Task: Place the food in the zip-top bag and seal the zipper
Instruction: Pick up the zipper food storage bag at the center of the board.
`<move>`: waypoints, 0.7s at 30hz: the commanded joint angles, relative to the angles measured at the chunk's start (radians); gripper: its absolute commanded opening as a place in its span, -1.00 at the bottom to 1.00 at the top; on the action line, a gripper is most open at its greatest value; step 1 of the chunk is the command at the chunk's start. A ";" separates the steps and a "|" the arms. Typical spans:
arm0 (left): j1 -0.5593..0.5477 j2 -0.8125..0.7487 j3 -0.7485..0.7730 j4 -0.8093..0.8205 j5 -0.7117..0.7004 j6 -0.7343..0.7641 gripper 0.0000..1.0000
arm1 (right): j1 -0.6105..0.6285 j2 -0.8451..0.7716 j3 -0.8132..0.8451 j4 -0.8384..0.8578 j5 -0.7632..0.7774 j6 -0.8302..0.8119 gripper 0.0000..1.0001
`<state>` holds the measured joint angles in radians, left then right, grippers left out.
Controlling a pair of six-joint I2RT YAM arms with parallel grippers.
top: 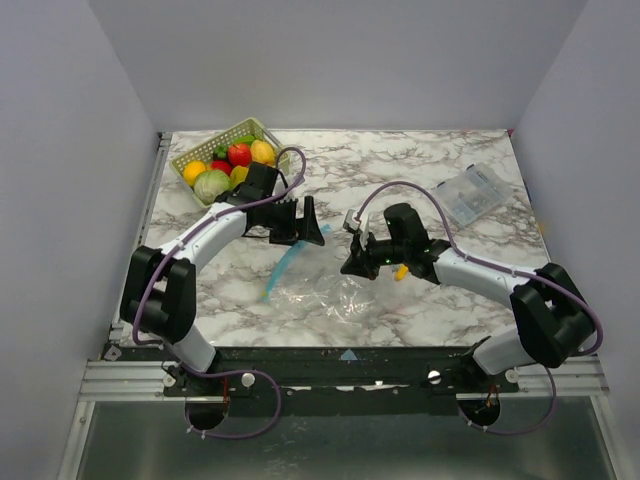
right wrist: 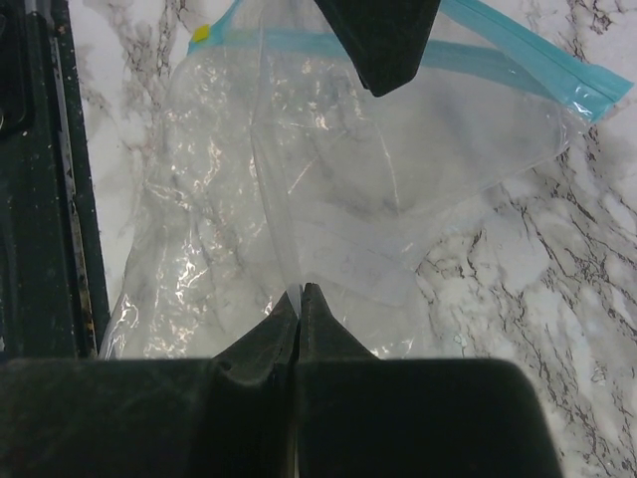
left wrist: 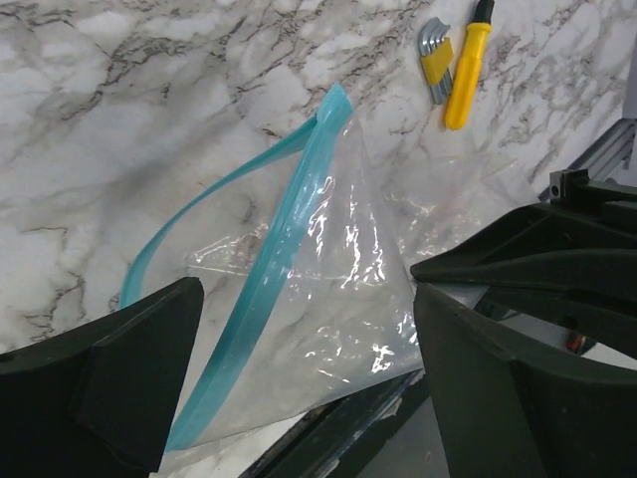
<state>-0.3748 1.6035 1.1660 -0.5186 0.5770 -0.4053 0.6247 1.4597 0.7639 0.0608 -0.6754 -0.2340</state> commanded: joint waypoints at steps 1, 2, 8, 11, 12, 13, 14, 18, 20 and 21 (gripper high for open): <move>0.003 0.014 -0.009 0.044 0.118 -0.030 0.62 | -0.004 -0.025 -0.021 0.036 -0.023 0.024 -0.99; 0.004 0.012 -0.012 0.050 0.125 -0.032 0.51 | -0.005 -0.028 -0.027 0.041 -0.020 0.028 -0.99; 0.003 -0.028 -0.025 0.074 0.137 -0.042 -0.26 | -0.004 -0.049 -0.049 0.083 0.066 0.072 -0.85; 0.003 -0.058 -0.033 0.090 0.146 -0.045 -0.68 | -0.004 -0.053 -0.049 0.103 0.141 0.120 -0.61; 0.003 -0.067 -0.034 0.091 0.145 -0.044 -0.78 | -0.004 -0.052 -0.046 0.101 0.166 0.137 -0.46; 0.003 -0.080 -0.034 0.091 0.141 -0.044 -0.93 | -0.004 -0.053 -0.040 0.100 0.200 0.168 -0.32; 0.003 -0.088 -0.034 0.089 0.136 -0.044 -1.00 | -0.004 -0.054 -0.035 0.096 0.250 0.198 -0.26; 0.004 -0.145 -0.035 0.088 0.102 -0.055 -1.00 | -0.001 -0.066 0.032 -0.005 0.473 0.345 -0.02; 0.005 -0.185 -0.034 0.083 0.073 -0.059 -1.00 | 0.005 -0.078 0.081 -0.090 0.580 0.410 0.09; 0.005 -0.210 -0.034 0.078 0.050 -0.063 -1.00 | 0.009 -0.086 0.103 -0.137 0.631 0.450 0.15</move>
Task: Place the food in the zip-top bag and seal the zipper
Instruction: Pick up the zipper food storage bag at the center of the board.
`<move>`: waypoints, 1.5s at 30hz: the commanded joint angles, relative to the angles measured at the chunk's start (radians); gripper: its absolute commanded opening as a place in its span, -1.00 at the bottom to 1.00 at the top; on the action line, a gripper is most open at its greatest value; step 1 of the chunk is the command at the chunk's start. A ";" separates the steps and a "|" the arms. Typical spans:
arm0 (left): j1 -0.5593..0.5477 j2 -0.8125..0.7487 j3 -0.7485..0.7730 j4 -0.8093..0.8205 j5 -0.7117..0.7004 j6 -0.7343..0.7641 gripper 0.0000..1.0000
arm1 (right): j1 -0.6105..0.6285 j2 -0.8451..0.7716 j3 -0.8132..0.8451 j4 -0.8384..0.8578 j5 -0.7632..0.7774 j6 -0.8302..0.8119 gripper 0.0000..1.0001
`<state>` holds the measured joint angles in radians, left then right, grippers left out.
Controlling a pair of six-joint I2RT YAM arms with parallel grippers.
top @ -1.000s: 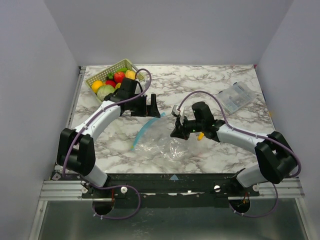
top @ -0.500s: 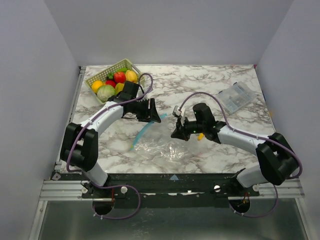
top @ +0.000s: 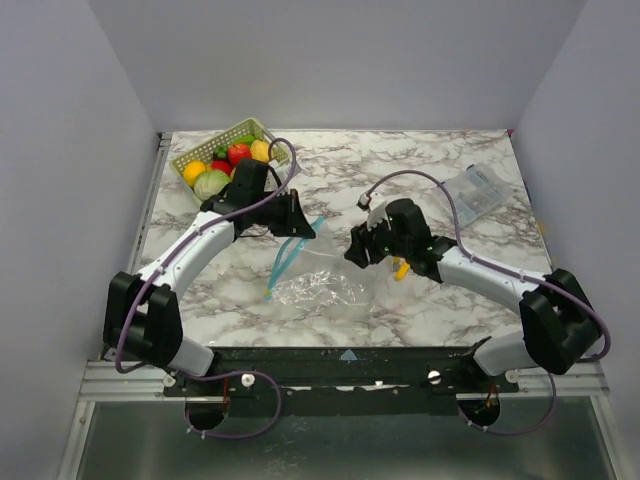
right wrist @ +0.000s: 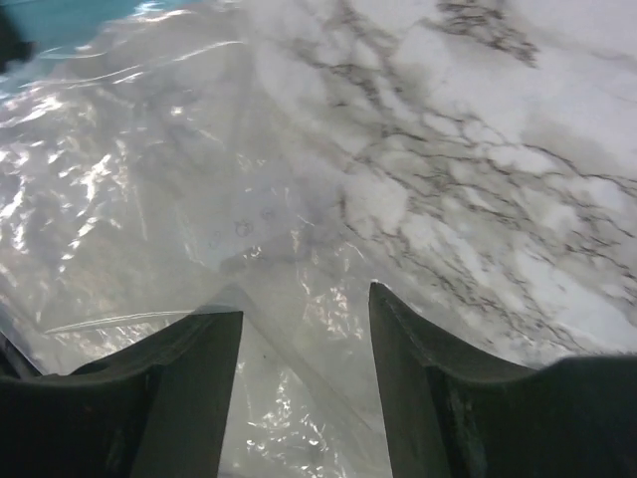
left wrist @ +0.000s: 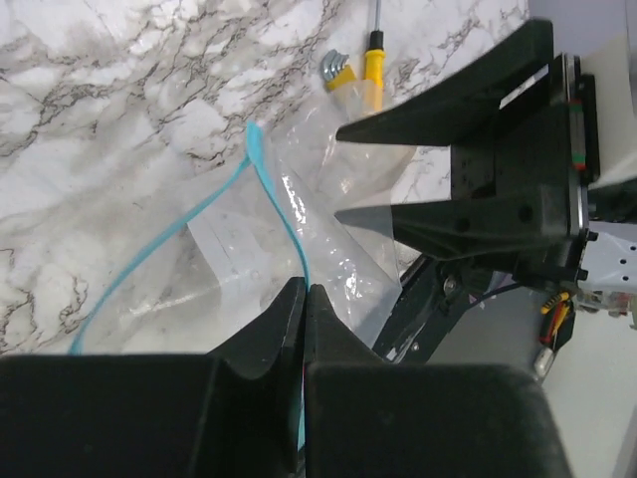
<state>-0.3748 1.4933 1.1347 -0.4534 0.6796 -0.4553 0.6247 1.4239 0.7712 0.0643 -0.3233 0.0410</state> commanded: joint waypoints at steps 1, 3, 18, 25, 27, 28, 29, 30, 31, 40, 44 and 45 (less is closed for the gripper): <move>0.006 -0.124 -0.004 0.006 -0.093 -0.016 -1.00 | 0.015 -0.057 0.125 -0.185 0.315 0.217 0.16; 0.005 -0.186 -0.012 -0.005 -0.212 -0.047 -1.00 | 0.018 -0.074 0.175 -0.252 0.432 0.331 0.27; 0.005 -0.335 -0.088 0.018 -0.395 -0.556 -1.00 | 0.317 -0.061 0.427 -0.514 0.913 0.622 0.70; 0.005 -0.369 -0.092 -0.009 -0.458 -0.579 -1.00 | 0.438 -0.147 0.351 -0.314 0.929 0.557 0.82; 0.005 -0.363 -0.090 0.002 -0.414 -0.596 -1.00 | 0.538 -0.120 0.337 -0.223 0.985 0.558 0.78; 0.006 -0.356 -0.080 -0.007 -0.396 -0.601 -1.00 | 0.578 -0.088 0.353 -0.205 1.027 0.559 0.76; 0.005 -0.347 -0.071 -0.020 -0.370 -0.603 -1.00 | 0.610 -0.058 0.379 -0.211 1.078 0.571 0.74; 0.005 -0.340 -0.063 -0.030 -0.351 -0.607 -1.00 | 0.641 -0.022 0.408 -0.222 1.151 0.586 0.74; 0.006 -0.338 -0.060 -0.035 -0.331 -0.611 -1.00 | 0.663 0.007 0.426 -0.221 1.201 0.589 0.73; 0.007 -0.399 -0.142 0.011 -0.268 -0.694 -1.00 | 0.769 0.191 0.460 -0.040 1.455 0.558 0.72; 0.007 -0.416 -0.179 0.032 -0.259 -0.721 -1.00 | 0.776 0.270 0.522 -0.061 1.537 0.588 0.75; 0.007 -0.419 -0.186 0.033 -0.258 -0.726 -1.00 | 0.777 0.284 0.533 -0.090 1.543 0.592 0.75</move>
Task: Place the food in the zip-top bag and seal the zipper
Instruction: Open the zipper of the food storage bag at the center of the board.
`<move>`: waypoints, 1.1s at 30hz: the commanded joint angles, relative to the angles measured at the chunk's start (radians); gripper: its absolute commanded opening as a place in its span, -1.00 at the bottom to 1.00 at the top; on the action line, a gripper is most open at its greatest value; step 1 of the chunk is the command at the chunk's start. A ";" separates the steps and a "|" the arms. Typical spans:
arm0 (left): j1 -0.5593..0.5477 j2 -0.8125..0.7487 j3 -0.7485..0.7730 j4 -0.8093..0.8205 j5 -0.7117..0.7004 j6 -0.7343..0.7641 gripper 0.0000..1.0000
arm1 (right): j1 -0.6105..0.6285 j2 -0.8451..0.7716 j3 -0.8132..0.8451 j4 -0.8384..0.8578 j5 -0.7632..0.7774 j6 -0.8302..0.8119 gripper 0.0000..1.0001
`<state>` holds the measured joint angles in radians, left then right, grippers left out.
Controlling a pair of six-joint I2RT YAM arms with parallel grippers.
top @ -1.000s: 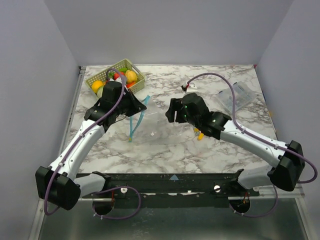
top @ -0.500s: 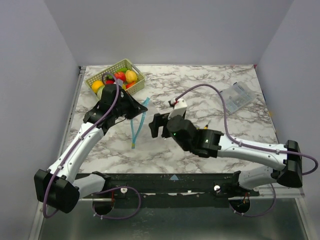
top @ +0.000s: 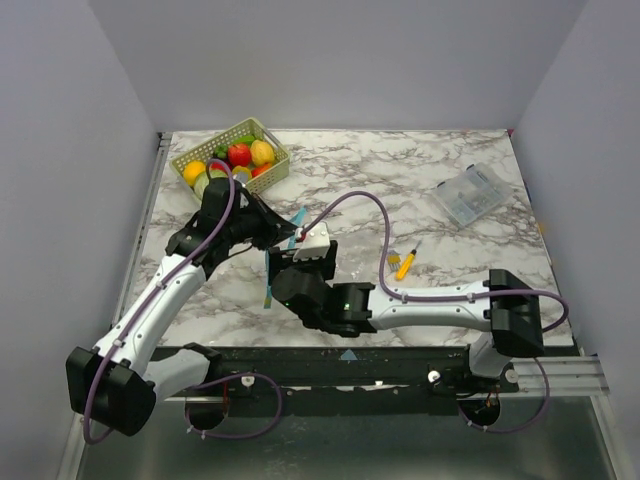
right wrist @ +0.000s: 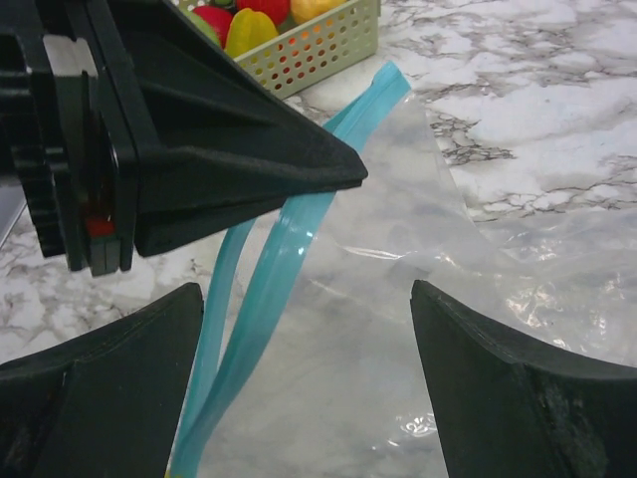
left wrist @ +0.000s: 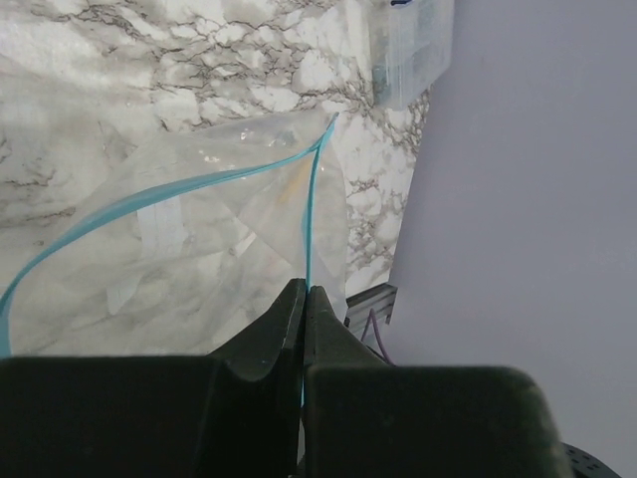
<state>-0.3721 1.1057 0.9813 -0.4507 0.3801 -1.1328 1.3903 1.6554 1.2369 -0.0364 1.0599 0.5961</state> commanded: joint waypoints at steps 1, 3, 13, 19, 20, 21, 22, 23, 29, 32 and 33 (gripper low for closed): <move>0.004 -0.034 -0.039 0.035 0.046 -0.054 -1.00 | 0.010 0.063 0.077 0.007 0.167 0.037 0.76; 0.004 -0.040 -0.045 0.034 0.045 -0.057 -1.00 | 0.011 0.073 0.077 -0.006 0.202 0.059 0.70; 0.004 -0.075 -0.022 0.002 -0.003 0.008 -1.00 | 0.012 0.050 -0.011 0.137 0.202 -0.018 -0.97; 0.008 -0.083 0.046 -0.068 -0.027 0.208 0.26 | -0.028 -0.032 -0.068 0.153 0.058 -0.047 -0.99; 0.011 -0.085 0.057 -0.070 -0.007 0.246 0.39 | -0.036 -0.056 -0.092 0.153 0.020 -0.042 -0.99; 0.015 -0.087 0.068 -0.075 0.008 0.293 0.50 | -0.047 -0.077 -0.113 0.163 -0.013 -0.046 -0.99; 0.018 -0.092 0.076 -0.081 0.021 0.332 0.59 | -0.059 -0.102 -0.136 0.173 -0.054 -0.053 -0.99; 0.022 -0.098 0.081 -0.087 0.028 0.383 0.64 | -0.070 -0.124 -0.156 0.181 -0.084 -0.057 -0.99; 0.024 -0.188 0.050 -0.092 -0.061 0.588 0.74 | -0.163 -0.280 -0.279 0.221 -0.363 -0.096 -0.99; 0.025 -0.208 0.011 -0.092 -0.091 0.617 0.76 | -0.209 -0.353 -0.333 0.263 -0.498 -0.098 -0.99; 0.024 -0.206 0.000 -0.090 -0.086 0.617 0.77 | -0.218 -0.368 -0.338 0.266 -0.526 -0.103 -0.99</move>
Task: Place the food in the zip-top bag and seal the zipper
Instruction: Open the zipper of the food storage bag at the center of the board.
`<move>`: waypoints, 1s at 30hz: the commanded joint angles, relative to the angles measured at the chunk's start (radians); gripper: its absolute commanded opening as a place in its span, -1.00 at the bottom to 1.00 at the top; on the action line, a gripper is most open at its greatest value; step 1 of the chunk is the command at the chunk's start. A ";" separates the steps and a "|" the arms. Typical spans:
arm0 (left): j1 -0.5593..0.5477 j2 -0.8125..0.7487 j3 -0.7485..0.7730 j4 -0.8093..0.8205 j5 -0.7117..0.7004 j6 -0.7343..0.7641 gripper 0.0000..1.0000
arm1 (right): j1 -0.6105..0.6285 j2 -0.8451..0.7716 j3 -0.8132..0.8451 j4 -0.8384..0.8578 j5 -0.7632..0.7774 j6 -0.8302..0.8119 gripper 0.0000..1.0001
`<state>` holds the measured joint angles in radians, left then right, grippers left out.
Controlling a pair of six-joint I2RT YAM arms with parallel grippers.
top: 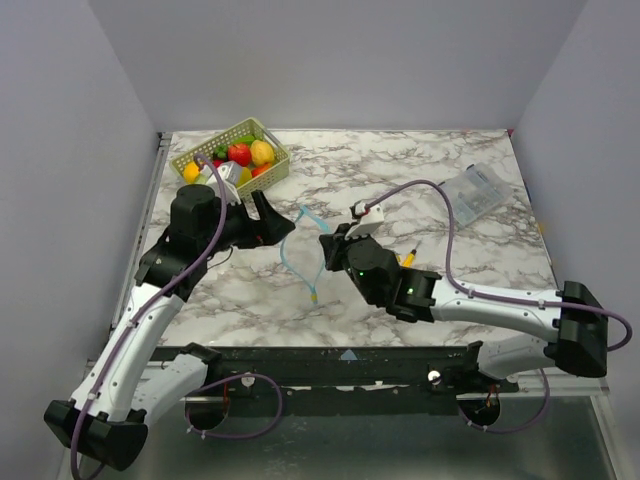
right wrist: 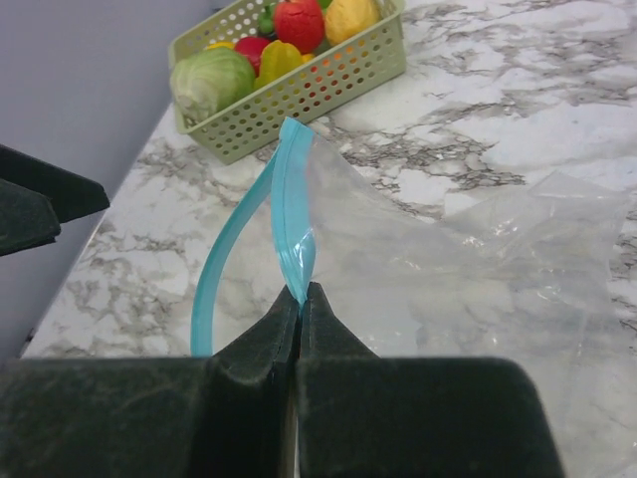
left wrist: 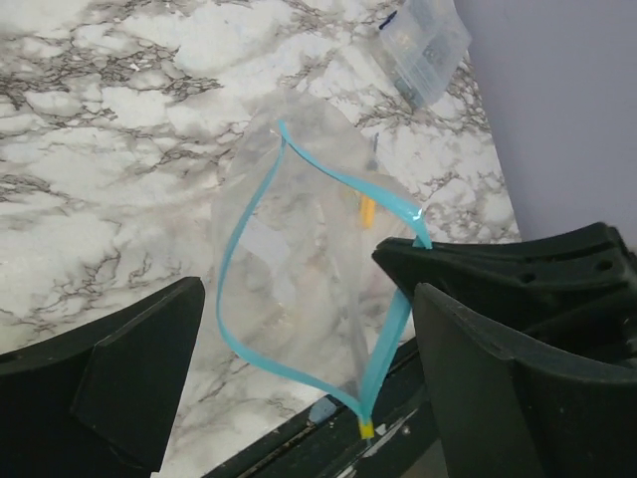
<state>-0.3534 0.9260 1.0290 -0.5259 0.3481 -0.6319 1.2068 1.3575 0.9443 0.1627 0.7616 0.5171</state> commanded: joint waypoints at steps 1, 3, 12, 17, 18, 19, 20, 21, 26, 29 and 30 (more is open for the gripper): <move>0.005 -0.022 -0.059 -0.012 -0.047 0.117 0.78 | -0.037 -0.080 -0.045 0.060 -0.245 -0.032 -0.99; 0.005 -0.006 -0.074 -0.019 -0.025 0.107 0.79 | -0.037 -0.096 -0.030 0.026 -0.245 -0.043 -0.99; 0.001 0.031 -0.133 0.039 0.138 0.077 0.07 | -0.038 -0.088 0.049 -0.110 -0.230 -0.036 -0.98; 0.001 0.039 -0.111 0.033 0.136 0.078 -0.91 | -0.036 0.007 0.221 -0.392 -0.142 0.006 -0.21; 0.001 0.043 -0.104 0.029 0.133 0.075 -1.00 | -0.034 0.039 0.276 -0.458 -0.126 0.015 -0.04; 0.001 0.048 -0.098 0.027 0.129 0.071 -1.00 | -0.023 0.077 0.334 -0.539 -0.083 0.028 0.07; 0.001 0.053 -0.091 0.023 0.125 0.065 -1.00 | -0.011 0.116 0.388 -0.605 -0.034 0.045 0.13; 0.001 0.057 -0.082 0.015 0.113 0.060 -1.00 | 0.005 0.159 0.454 -0.691 0.018 0.061 0.19; 0.001 0.087 -0.046 -0.014 0.077 0.041 -1.00 | 0.064 0.355 0.720 -1.013 0.220 0.172 0.22; 0.001 0.097 -0.033 -0.027 0.040 0.037 -1.00 | 0.086 0.441 0.842 -1.176 0.325 0.267 0.17; 0.001 0.098 -0.031 -0.030 0.030 0.037 -1.00 | 0.087 0.462 0.869 -1.221 0.343 0.291 0.16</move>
<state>-0.3534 1.0161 0.9600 -0.5262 0.4347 -0.5812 1.2732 1.7435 1.7000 -0.7189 0.8978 0.6640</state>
